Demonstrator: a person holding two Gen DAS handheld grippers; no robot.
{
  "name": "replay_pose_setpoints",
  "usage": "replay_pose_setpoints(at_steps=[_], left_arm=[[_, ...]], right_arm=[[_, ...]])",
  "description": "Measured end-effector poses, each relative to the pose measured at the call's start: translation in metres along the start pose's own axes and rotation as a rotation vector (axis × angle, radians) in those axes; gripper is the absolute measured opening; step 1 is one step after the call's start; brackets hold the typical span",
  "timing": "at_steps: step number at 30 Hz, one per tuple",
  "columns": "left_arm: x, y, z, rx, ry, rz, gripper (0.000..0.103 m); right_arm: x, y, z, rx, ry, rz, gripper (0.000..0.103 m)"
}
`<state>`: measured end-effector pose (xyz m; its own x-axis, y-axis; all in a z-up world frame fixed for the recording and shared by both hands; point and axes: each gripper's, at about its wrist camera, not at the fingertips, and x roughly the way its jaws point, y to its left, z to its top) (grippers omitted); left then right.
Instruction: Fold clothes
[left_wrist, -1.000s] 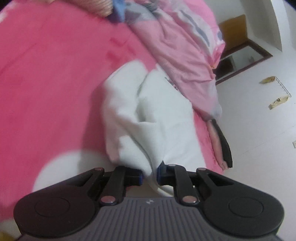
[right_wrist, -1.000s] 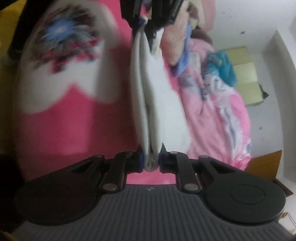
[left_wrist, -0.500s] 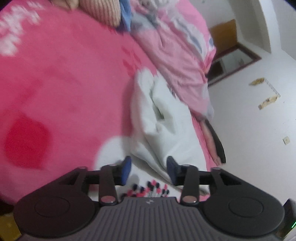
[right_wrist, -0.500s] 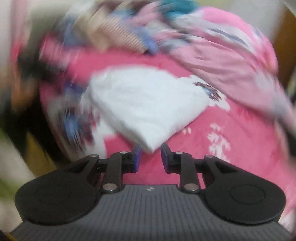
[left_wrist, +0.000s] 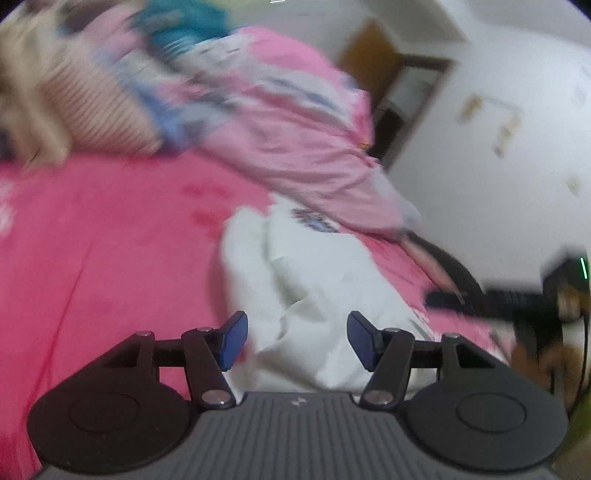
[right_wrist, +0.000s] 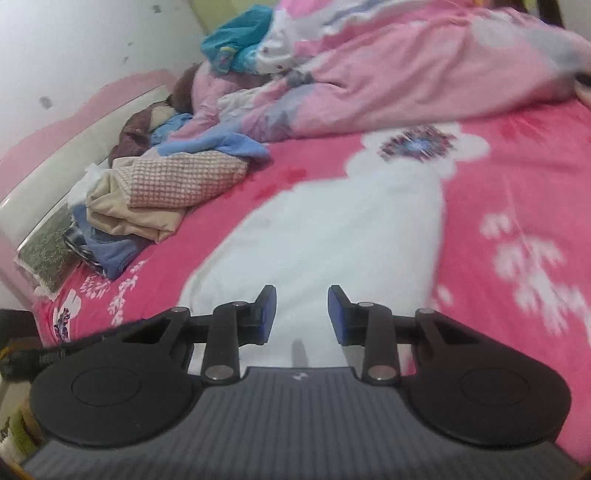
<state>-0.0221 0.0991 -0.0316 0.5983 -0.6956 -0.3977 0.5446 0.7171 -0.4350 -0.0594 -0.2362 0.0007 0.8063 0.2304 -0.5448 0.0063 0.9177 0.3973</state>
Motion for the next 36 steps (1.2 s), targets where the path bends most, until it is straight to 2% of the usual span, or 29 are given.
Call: replay_pose_setpoints(at_steps=[1,3,4,7,10,13,14,15,16,17,19,20,22,23,24,26,30,32,36], left_arm=[[0.005,-0.006,0.003,0.048,-0.005,-0.013,0.061],[0.018,-0.015,0.008,0.119,0.000,-0.041,0.062],[0.025,-0.019,0.010,0.150,0.006,-0.048,0.062],[0.046,-0.021,0.014,0.221,0.025,-0.058,0.062],[0.068,-0.012,0.018,0.212,0.103,-0.072,0.062],[0.075,0.007,0.014,0.135,0.160,-0.129,0.057],[0.075,0.013,0.012,0.112,0.171,-0.146,0.051],[0.074,0.016,0.011,0.105,0.170,-0.156,0.038],[0.072,0.019,0.011,0.098,0.171,-0.165,0.031],[0.072,0.023,0.010,0.082,0.179,-0.185,0.018],[0.072,0.029,0.006,0.036,0.195,-0.233,0.013],[0.071,0.032,0.004,0.016,0.202,-0.254,0.010],[0.068,0.032,-0.002,0.002,0.203,-0.241,0.008],[0.067,0.032,-0.003,0.000,0.200,-0.246,0.007],[0.066,0.032,-0.004,-0.002,0.196,-0.252,0.006],[0.059,0.033,-0.004,-0.017,0.175,-0.277,0.005],[0.040,0.037,-0.002,-0.061,0.118,-0.334,0.005],[0.034,0.039,0.000,-0.079,0.093,-0.340,0.005],[0.033,0.054,-0.003,-0.165,0.097,-0.333,0.004]], right_arm=[[0.006,0.005,0.008,-0.019,0.002,0.004,0.031],[0.025,0.014,0.033,-0.056,0.023,0.011,0.040],[0.036,0.018,0.043,-0.071,0.038,0.012,0.042],[0.081,0.034,0.069,-0.132,0.125,0.009,0.048],[0.130,0.048,0.083,-0.176,0.233,-0.040,0.051],[0.172,0.056,0.092,-0.204,0.312,-0.105,0.052],[0.184,0.058,0.094,-0.218,0.329,-0.129,0.052],[0.195,0.059,0.096,-0.236,0.340,-0.152,0.052],[0.204,0.060,0.097,-0.247,0.344,-0.176,0.052],[0.212,0.059,0.098,-0.252,0.346,-0.199,0.052],[0.223,0.054,0.096,-0.244,0.356,-0.205,0.050],[0.228,0.052,0.095,-0.240,0.362,-0.208,0.046],[0.230,0.050,0.093,-0.258,0.347,-0.212,0.028],[0.226,0.051,0.093,-0.267,0.330,-0.211,0.010],[0.219,0.049,0.094,-0.249,0.309,-0.200,0.004],[0.205,0.048,0.097,-0.216,0.263,-0.173,0.003],[0.167,0.057,0.102,-0.176,0.132,-0.067,0.002],[0.150,0.063,0.105,-0.161,0.069,-0.017,0.002],[0.162,0.075,0.106,-0.188,0.043,-0.004,0.002]])
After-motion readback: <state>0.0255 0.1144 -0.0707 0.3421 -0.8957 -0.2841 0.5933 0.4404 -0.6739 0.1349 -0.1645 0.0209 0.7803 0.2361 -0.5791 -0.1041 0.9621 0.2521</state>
